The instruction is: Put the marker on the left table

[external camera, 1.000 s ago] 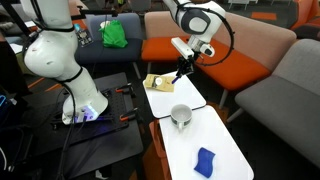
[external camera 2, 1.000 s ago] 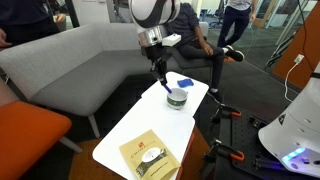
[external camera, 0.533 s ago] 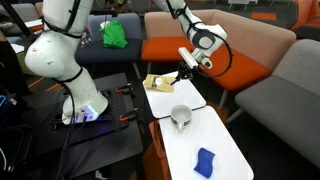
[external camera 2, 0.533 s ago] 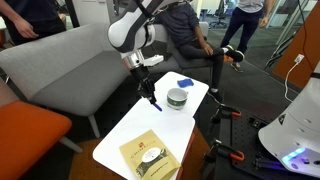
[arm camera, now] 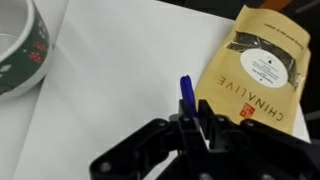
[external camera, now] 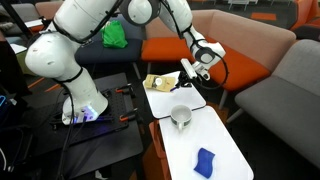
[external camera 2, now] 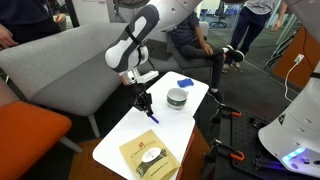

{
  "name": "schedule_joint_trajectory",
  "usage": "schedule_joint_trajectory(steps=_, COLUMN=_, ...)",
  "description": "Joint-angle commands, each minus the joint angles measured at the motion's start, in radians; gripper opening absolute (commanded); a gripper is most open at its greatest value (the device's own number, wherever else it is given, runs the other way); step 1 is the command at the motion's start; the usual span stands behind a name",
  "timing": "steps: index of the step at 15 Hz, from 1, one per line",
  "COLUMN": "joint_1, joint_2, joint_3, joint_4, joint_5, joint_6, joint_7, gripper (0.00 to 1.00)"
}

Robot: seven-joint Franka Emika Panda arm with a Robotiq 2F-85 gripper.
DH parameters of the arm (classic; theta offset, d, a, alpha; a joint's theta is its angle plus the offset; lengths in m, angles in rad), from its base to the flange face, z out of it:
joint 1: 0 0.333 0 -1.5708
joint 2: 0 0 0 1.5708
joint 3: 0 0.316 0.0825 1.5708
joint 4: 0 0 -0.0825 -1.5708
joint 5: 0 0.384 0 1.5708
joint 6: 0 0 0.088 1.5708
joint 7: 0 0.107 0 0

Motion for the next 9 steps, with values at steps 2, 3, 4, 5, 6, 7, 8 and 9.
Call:
schedule_joint_trajectory(steps=2, joint_1=0.024, joint_2=0.077, joint_3=-0.014, joint_4=0.107, joint_5=0.01, joint_6=-0.098, joint_7=0.085, gripper=0.04)
schedule_joint_trajectory(steps=3, joint_1=0.023, joint_2=0.086, joint_3=-0.015, joint_4=0.118, joint_5=0.012, joint_6=-0.108, joint_7=0.096, gripper=0.05)
schedule_joint_trajectory(steps=4, joint_1=0.029, joint_2=0.088, joint_3=-0.023, joint_4=0.123, joint_5=0.009, joint_6=-0.116, joint_7=0.127, gripper=0.4)
schedule_joint_trajectory(steps=5, joint_1=0.03, joint_2=0.084, joint_3=-0.028, joint_4=0.125, joint_5=0.01, joint_6=-0.125, joint_7=0.149, gripper=0.4)
schedule_joint_trajectory(steps=6, joint_1=0.035, joint_2=0.066, joint_3=-0.038, joint_4=0.112, joint_5=0.002, joint_6=-0.117, joint_7=0.169, gripper=0.46)
schedule_joint_trajectory(steps=7, joint_1=0.036, joint_2=0.045, joint_3=-0.043, joint_4=0.097, joint_5=0.0, joint_6=-0.1, joint_7=0.183, gripper=0.54)
schedule_joint_trajectory(steps=8, joint_1=0.035, joint_2=0.023, joint_3=-0.047, joint_4=0.086, joint_5=-0.008, joint_6=-0.095, joint_7=0.181, gripper=0.61)
schedule_joint_trajectory(steps=9, joint_1=0.03, joint_2=-0.003, joint_3=-0.045, joint_4=0.068, joint_5=-0.007, joint_6=-0.078, joint_7=0.17, gripper=0.69)
